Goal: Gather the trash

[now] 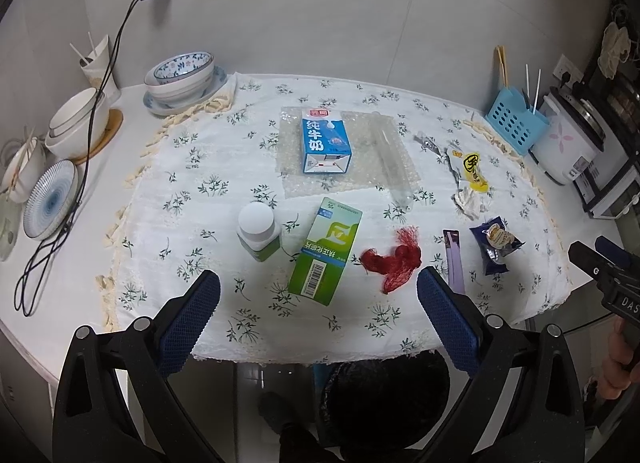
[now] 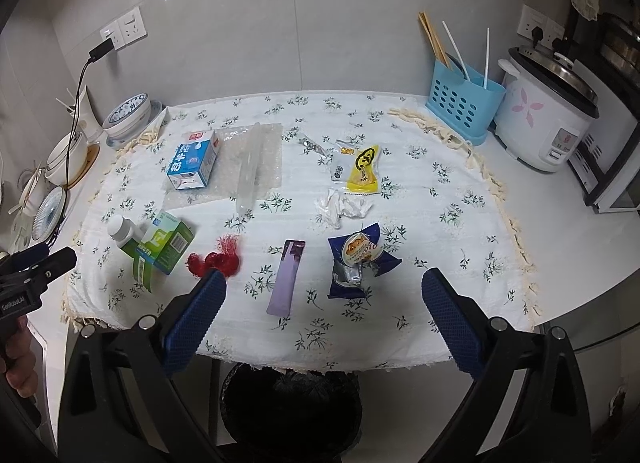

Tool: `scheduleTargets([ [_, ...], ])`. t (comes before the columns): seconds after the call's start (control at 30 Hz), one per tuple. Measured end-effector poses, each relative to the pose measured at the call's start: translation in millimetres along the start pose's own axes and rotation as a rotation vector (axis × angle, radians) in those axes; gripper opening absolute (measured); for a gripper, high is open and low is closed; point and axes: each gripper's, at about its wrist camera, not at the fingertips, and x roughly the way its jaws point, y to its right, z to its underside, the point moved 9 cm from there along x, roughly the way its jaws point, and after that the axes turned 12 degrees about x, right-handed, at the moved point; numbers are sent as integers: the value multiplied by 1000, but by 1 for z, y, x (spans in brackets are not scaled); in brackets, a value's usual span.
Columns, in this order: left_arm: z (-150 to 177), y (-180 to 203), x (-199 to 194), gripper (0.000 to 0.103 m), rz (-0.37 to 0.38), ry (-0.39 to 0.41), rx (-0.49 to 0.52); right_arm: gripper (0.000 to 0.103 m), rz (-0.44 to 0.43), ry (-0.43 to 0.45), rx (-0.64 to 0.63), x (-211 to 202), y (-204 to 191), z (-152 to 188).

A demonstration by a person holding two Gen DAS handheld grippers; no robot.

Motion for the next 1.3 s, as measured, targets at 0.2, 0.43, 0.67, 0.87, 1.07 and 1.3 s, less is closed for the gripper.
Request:
scheduleTargets([
  [0.2, 0, 1, 0, 97, -5, 0, 1, 94, -1, -6, -1, 0, -1, 1],
  [0.43, 0, 0, 0, 97, -2, -5, 3, 94, 5, -11, -6, 1, -1, 3],
  [0.67, 0, 0, 0, 97, -2, -4, 1, 94, 5, -13, -6, 1, -1, 3],
  [0.87, 1, -1, 0, 97, -1, -8, 0, 94, 2, -17, -5, 1, -2, 3],
  [1.07, 2, 1, 2, 97, 5, -13, -1, 94, -3, -26, -7, 4, -3, 4],
  [1.3, 2, 2, 3, 97, 13, -18, -2, 94, -5, -32, -9, 5, -4, 4],
])
